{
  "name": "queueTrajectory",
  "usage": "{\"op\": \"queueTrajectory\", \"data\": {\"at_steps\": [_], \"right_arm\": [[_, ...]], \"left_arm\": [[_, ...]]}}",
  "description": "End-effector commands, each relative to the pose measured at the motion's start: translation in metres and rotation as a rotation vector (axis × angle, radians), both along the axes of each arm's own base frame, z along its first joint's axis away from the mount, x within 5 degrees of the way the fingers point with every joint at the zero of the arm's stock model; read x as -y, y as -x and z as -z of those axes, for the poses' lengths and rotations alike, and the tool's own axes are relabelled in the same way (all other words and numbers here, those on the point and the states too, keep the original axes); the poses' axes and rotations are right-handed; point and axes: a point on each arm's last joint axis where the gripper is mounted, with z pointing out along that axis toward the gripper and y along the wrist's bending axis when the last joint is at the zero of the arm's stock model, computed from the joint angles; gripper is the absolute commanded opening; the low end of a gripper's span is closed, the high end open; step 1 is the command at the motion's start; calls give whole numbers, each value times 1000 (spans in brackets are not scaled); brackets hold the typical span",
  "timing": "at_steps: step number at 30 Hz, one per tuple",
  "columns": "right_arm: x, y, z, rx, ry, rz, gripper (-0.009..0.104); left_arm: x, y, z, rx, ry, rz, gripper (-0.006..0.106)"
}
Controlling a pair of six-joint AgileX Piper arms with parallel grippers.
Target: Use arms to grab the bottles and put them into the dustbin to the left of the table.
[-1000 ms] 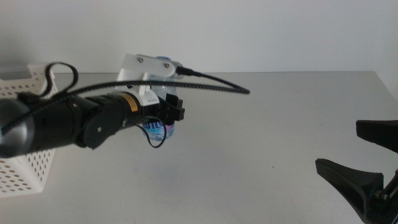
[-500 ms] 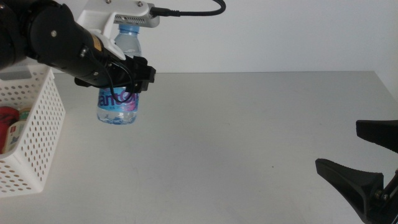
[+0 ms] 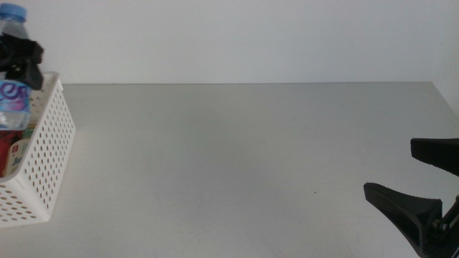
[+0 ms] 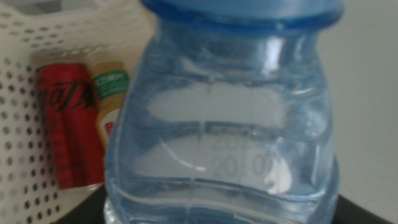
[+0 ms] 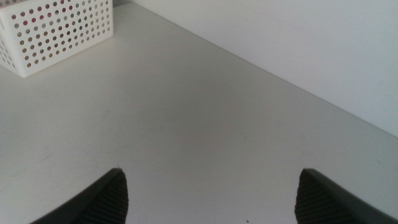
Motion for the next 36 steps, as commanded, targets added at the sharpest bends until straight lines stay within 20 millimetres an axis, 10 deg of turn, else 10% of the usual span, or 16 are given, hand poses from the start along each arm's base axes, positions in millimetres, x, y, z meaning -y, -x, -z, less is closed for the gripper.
{"op": "queueTrajectory", "data": {"at_steps": [1,15,23,28,36], "right_arm": [[-1,-1,-19,104,-46,-5,75],[-1,-1,-19,104,-46,-5,75],[-1,-1,-19,104,-46,-5,75],[-1,-1,-19,104,-46,-5,75],[-1,-1,-19,104,-46,-5,75]], "left_arm": [[-27,10,-21,66,3,-55,-2],[-89,-30,57,-160,-13,-165,1],[-94,-50,100,-257,46,-180,48],[-92,-49,96,-243,22,-123,94],[-77,-42,54,-199,59,-94,94]]}}
